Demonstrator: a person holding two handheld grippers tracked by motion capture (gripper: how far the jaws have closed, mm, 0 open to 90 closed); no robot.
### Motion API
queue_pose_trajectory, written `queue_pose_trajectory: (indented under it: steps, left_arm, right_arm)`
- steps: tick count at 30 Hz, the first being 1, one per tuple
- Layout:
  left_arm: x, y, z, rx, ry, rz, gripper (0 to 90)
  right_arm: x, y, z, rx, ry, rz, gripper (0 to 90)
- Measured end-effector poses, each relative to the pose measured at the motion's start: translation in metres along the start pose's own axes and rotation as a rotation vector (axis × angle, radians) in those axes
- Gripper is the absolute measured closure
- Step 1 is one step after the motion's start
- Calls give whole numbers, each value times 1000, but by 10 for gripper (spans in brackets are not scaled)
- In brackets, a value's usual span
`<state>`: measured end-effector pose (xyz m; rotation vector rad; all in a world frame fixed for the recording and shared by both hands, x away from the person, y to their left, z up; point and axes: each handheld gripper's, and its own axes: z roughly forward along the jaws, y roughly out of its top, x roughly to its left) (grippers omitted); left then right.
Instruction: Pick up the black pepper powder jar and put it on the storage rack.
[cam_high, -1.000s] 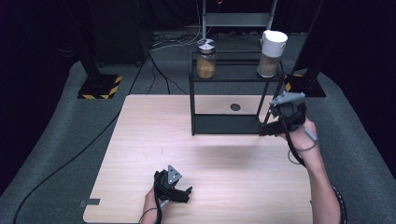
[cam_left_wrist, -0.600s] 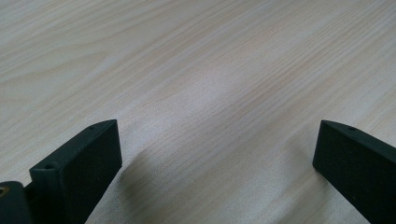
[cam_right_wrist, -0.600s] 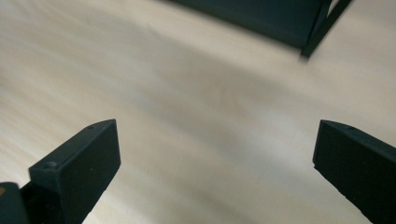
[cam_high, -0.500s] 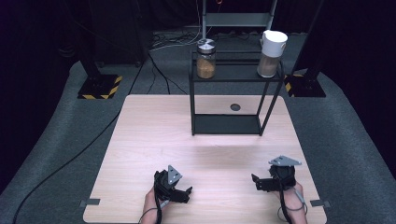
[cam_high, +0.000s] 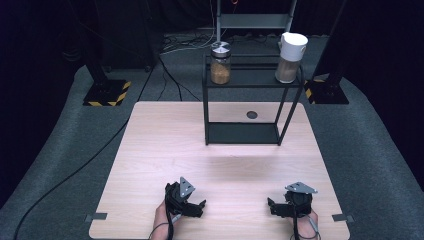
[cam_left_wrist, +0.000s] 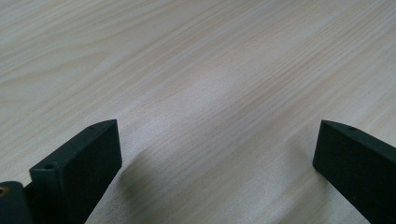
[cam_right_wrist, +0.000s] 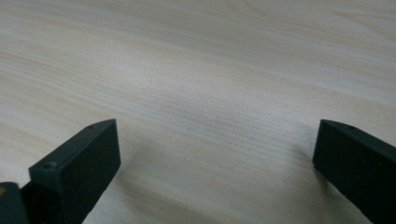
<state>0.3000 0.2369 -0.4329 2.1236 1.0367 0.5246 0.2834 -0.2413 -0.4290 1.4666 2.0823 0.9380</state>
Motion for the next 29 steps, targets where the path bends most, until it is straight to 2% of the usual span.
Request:
queue_pose_trajectory:
  steps: [7, 13, 29]
  left_arm:
    - [0, 0, 0, 0, 0, 0, 7]
    - [-1, 0, 0, -1, 3, 3, 7]
    - [-4, -1, -1, -5, 17, 12, 6]
  right_arm:
    - [0, -2, 0, -7, 0, 10, 0]
    - [8, 1, 2, 9, -29, -23, 0]
    - [8, 0, 2, 6, -37, -13, 0]
